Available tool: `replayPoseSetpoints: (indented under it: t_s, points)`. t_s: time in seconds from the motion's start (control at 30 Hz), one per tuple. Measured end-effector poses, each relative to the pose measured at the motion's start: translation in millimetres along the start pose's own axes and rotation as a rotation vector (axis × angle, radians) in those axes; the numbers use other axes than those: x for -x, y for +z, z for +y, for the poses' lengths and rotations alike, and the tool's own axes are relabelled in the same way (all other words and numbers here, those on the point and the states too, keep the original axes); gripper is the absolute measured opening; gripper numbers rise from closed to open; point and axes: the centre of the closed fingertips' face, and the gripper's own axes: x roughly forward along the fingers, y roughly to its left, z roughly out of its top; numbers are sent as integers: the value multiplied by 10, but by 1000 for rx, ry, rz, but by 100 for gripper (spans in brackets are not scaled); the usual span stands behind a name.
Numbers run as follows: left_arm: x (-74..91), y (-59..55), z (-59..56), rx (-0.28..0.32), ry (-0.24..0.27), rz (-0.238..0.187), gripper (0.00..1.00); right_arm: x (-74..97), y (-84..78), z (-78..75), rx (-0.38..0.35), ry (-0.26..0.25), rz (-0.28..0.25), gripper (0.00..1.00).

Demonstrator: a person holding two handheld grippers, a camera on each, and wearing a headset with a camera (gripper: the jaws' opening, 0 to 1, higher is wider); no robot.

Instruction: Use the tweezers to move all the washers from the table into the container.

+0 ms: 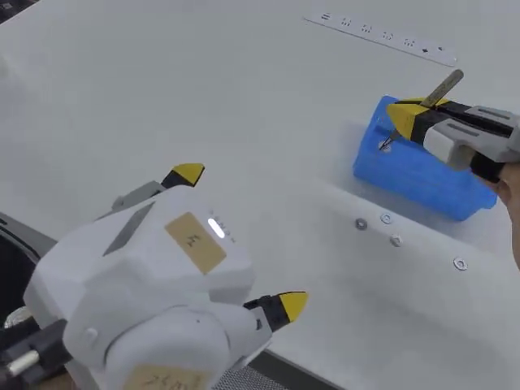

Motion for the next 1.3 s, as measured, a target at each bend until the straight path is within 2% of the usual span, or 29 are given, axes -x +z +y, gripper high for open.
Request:
replayPoseSetpoints:
  t_s: [0.13,0.2,0.33,0.67,0.8,1.0,1.3]
  points:
    - [-3,-7,8,3,1,6,92,-71,-69,-129,-17,-19,4,2]
    - [-9,-16,14,5,4,10,91,-117,-144,-186,-10,-33,24,2]
    - [-22,-42,23,13,8,24,93,-185,-249,-245,-20,-46,42,2]
    - [-24,-52,13,-1,6,29,92,-357,-444,-373,-56,-89,61,2]
    - [-35,-87,1,-5,1,50,92,-390,-489,-395,-70,-105,62,2]
    - [-33,-89,0,-6,-1,50,92,-405,-549,-441,-79,-128,70,2]
    - [-32,-99,-6,-15,0,58,91,-398,-532,-432,-84,-139,67,3]
